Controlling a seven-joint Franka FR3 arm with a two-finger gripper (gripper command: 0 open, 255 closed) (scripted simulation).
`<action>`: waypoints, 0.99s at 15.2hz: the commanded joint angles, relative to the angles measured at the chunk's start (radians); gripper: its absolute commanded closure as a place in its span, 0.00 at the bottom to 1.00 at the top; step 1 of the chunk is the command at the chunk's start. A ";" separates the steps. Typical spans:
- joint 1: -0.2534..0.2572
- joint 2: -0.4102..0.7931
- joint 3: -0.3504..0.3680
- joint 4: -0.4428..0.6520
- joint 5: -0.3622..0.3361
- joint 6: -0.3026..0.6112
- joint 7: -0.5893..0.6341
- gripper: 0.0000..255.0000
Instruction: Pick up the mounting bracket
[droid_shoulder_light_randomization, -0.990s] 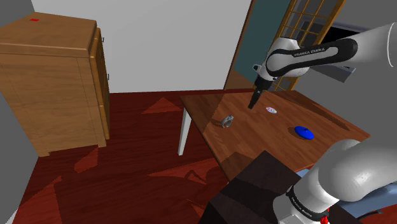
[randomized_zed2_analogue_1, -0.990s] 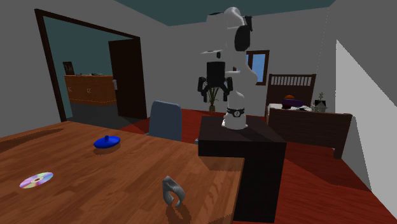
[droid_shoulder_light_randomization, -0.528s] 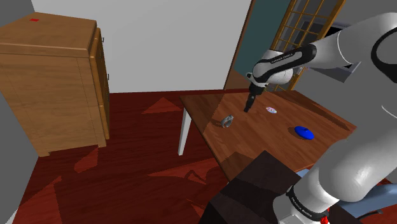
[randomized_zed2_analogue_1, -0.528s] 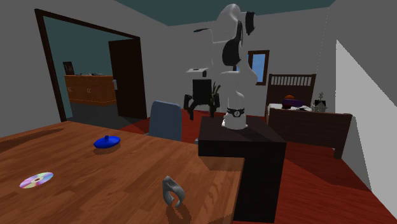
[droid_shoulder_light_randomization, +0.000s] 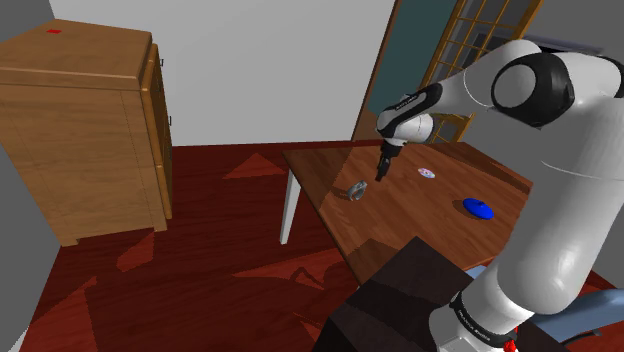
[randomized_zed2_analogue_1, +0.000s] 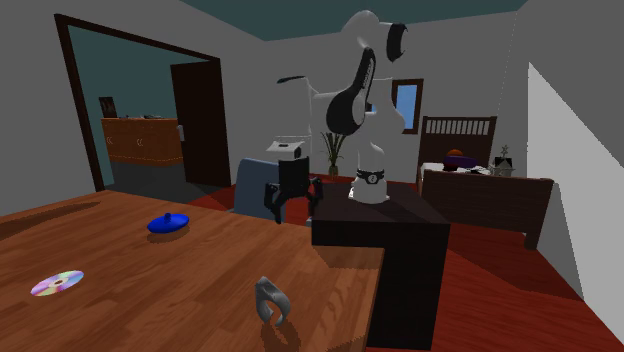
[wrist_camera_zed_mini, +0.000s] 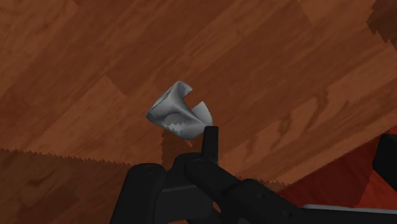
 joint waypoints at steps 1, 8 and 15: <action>-0.031 0.087 0.021 0.065 0.042 0.009 -0.059 0.00; -0.145 0.373 0.095 0.340 0.110 -0.004 -0.189 0.00; -0.196 0.531 0.131 0.496 0.124 -0.006 -0.226 0.00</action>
